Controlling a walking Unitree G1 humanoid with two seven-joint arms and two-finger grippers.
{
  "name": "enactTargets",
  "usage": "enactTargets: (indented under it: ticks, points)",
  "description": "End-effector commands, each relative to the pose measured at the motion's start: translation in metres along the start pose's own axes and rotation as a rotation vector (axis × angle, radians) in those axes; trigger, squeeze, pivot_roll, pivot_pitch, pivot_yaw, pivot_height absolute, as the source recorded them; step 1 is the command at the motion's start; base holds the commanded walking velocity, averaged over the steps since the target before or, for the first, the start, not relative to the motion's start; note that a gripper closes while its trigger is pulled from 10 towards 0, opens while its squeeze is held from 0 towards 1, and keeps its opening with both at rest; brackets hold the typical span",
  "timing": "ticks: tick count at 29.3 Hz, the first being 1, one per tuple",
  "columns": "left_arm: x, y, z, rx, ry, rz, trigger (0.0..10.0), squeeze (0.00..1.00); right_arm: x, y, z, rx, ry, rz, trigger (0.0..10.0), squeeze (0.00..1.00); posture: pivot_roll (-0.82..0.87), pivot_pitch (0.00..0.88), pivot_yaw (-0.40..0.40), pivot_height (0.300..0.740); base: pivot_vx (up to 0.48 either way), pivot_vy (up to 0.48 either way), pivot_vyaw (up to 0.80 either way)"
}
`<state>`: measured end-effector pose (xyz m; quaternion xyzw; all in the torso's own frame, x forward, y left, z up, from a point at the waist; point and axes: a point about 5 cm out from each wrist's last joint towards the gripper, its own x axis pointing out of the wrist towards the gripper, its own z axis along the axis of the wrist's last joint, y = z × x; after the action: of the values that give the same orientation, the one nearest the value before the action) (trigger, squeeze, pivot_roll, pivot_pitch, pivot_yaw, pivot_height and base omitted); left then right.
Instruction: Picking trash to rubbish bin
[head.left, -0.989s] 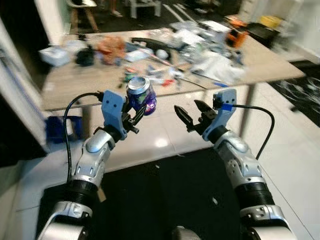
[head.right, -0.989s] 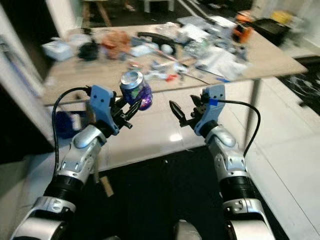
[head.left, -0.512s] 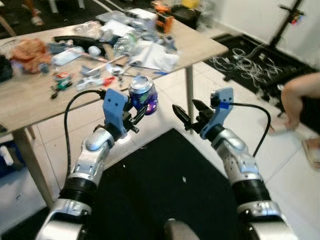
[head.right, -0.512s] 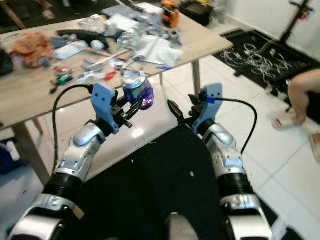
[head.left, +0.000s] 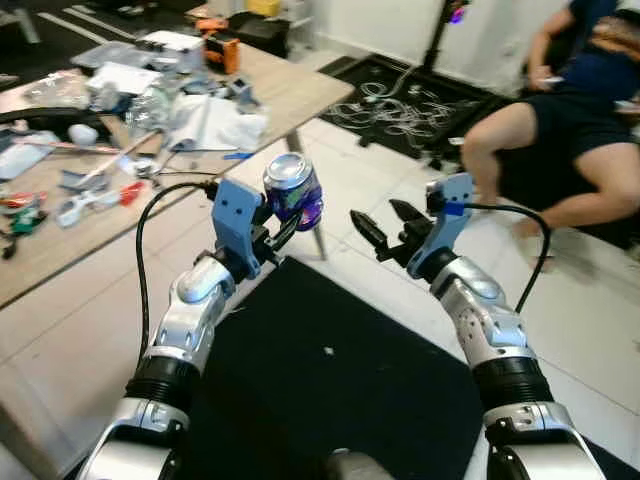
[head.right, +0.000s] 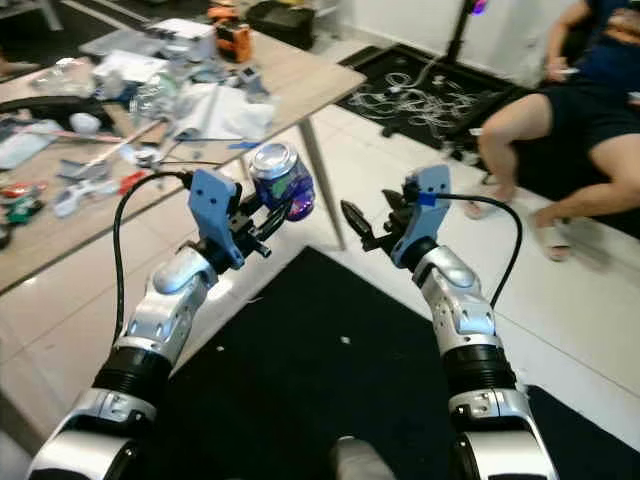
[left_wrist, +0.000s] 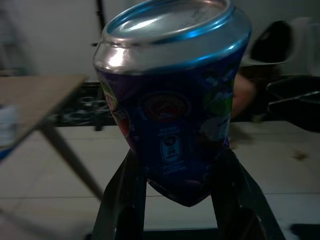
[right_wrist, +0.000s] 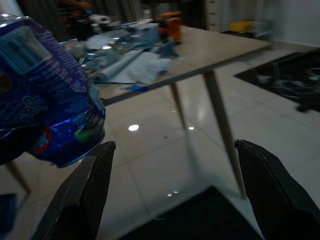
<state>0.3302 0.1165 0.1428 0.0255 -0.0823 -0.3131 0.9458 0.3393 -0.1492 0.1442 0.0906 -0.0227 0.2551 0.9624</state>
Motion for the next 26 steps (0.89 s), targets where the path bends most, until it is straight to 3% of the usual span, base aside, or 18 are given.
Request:
enactTargets:
  ticks: [1, 9, 14, 16, 19, 22, 26]
  points:
    - [-0.002, 0.001, -0.003, 0.007, 0.012, -0.001, 10.0, 0.00, -0.001, -0.001, -0.003, -0.004, 0.015, -0.002, 10.0, 0.00, -0.05, 0.000, -0.025, 0.740, 0.000, 0.000, -0.80]
    - [-0.004, -0.004, -0.006, 0.038, 0.030, -0.042, 10.0, 0.00, -0.003, 0.004, -0.002, -0.027, 0.006, 0.018, 10.0, 0.00, -0.06, 0.000, -0.031, 0.740, 0.000, 0.000, -0.80]
    - [-0.013, -0.013, -0.001, 0.095, 0.009, -0.159, 10.0, 0.00, -0.004, 0.013, -0.001, -0.080, 0.015, 0.122, 10.0, 0.00, -0.04, 0.000, -0.032, 0.740, 0.000, 0.000, -0.80]
    - [-0.013, -0.014, 0.001, 0.096, 0.001, -0.174, 10.0, 0.00, -0.005, 0.014, -0.001, -0.093, 0.017, 0.138, 10.0, 0.00, -0.04, 0.000, -0.032, 0.740, 0.000, 0.000, -0.80]
    - [-0.013, -0.020, 0.022, 0.048, -0.075, -0.242, 10.0, 0.00, -0.007, 0.022, 0.001, -0.110, 0.014, 0.206, 10.0, 0.00, -0.03, 0.000, -0.015, 0.740, 0.000, 0.000, -0.80]
    - [-0.018, -0.031, 0.019, 0.054, -0.049, -0.313, 10.0, 0.00, -0.009, 0.024, 0.000, -0.098, 0.012, 0.215, 10.0, 0.00, -0.03, 0.000, -0.018, 0.740, 0.000, 0.000, -0.80]
    - [-0.016, -0.029, 0.016, 0.038, -0.054, -0.298, 10.0, 0.00, -0.008, 0.024, 0.003, -0.097, 0.008, 0.228, 10.0, 0.00, -0.04, 0.000, -0.024, 0.740, 0.000, 0.000, -0.80]
